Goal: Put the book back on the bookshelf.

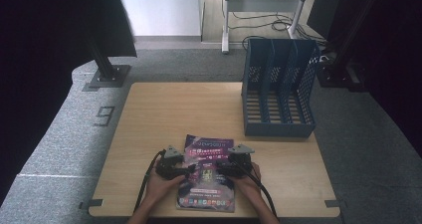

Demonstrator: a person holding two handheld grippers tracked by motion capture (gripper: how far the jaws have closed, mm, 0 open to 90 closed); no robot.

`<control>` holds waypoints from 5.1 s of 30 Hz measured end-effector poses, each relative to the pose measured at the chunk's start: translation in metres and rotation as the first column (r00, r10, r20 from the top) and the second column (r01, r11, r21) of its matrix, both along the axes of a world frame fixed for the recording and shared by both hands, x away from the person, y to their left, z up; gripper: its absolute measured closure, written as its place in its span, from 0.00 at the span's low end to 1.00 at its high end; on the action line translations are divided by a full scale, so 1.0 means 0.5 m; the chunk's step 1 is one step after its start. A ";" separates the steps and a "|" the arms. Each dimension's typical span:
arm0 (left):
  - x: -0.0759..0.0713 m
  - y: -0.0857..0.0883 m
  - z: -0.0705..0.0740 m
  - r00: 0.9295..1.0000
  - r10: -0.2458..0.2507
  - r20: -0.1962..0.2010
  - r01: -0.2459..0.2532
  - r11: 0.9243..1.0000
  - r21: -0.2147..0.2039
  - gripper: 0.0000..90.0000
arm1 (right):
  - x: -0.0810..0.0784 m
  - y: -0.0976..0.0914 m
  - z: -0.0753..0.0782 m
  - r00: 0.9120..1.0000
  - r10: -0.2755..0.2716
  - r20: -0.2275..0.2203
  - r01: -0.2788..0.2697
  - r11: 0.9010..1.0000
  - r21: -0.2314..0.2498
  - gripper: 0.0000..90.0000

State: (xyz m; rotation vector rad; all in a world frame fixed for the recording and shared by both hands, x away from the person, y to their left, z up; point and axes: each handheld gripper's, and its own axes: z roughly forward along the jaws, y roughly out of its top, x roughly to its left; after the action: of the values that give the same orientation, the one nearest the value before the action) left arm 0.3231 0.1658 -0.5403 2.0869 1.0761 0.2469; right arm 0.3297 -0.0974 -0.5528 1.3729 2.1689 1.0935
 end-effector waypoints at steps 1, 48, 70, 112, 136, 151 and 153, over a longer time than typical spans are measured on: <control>0.000 0.001 0.002 1.000 -0.001 0.002 0.001 1.000 -0.002 0.38 | 0.000 0.000 0.000 1.000 -0.001 0.000 0.001 1.000 0.000 0.21; 0.023 -0.006 0.001 0.996 0.037 -0.081 -0.041 0.998 -0.053 0.27 | 0.000 0.000 -0.001 1.000 -0.003 0.003 0.003 1.000 0.004 0.21; 0.009 -0.018 0.019 0.997 -0.057 -0.055 0.048 0.987 -0.155 0.38 | -0.001 0.000 -0.001 1.000 -0.004 0.003 0.004 1.000 0.004 0.21; 0.041 -0.063 0.019 0.994 -0.104 0.018 0.104 0.995 -0.004 0.81 | -0.002 0.000 -0.001 1.000 -0.002 0.008 0.002 1.000 -0.001 0.21; 0.024 -0.068 0.031 0.988 -0.120 0.099 0.123 0.992 -0.019 0.95 | -0.002 0.000 -0.001 1.000 -0.002 0.007 0.002 1.000 0.000 0.21; 0.012 -0.069 0.052 0.975 -0.147 0.169 0.159 0.986 -0.056 0.98 | -0.005 -0.009 0.007 1.000 0.021 0.005 -0.021 1.000 -0.002 0.20; 0.011 -0.068 0.055 0.974 -0.148 0.172 0.162 0.985 -0.067 0.98 | -0.006 -0.011 0.010 1.000 0.023 0.006 -0.023 1.000 -0.002 0.20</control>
State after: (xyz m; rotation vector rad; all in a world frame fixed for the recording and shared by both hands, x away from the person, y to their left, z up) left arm 0.3286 0.1317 -0.5129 2.0269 0.8066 0.2904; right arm 0.3268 -0.1030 -0.5481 1.3454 2.1858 1.1028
